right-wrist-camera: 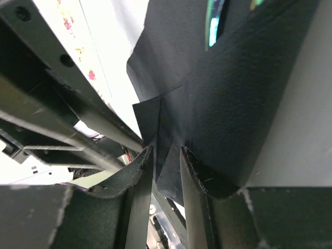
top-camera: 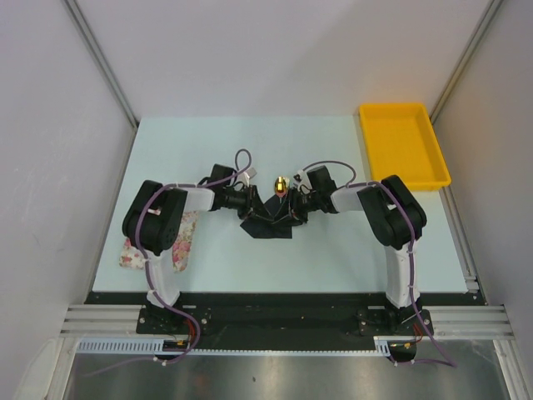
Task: Place the utensils on the paper napkin and roll it up
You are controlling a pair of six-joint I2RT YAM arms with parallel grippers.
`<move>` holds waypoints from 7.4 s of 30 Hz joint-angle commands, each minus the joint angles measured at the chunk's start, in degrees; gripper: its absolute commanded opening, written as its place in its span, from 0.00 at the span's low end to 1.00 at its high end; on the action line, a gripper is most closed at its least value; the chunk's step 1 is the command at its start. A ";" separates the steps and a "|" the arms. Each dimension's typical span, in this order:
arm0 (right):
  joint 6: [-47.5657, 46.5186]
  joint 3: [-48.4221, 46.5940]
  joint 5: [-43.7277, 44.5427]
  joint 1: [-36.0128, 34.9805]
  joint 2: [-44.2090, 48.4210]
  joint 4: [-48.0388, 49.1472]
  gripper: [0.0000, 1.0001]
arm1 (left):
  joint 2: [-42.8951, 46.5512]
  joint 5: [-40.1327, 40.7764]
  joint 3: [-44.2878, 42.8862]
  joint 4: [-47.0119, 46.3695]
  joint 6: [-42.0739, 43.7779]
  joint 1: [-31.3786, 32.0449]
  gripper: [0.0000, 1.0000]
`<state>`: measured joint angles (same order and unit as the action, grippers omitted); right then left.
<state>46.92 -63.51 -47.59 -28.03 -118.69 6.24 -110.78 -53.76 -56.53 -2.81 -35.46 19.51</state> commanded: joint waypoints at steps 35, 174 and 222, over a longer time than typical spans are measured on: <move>-16.77 -12.87 13.75 -0.97 -2.76 -17.48 0.02 | -2.86 11.31 -7.10 16.61 14.72 0.62 0.02; -22.48 -12.08 18.94 0.17 -8.22 -22.59 0.07 | -2.35 -5.56 -3.86 12.65 21.49 -3.16 0.62; -22.39 -12.08 19.64 -0.01 -8.22 -22.85 0.08 | 4.79 -2.68 4.24 -6.78 0.74 0.00 0.28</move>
<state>28.18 -77.25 -37.93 -27.70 -122.48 -13.37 -107.57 -58.59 -48.93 -11.99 -35.94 17.69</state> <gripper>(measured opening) 0.070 0.292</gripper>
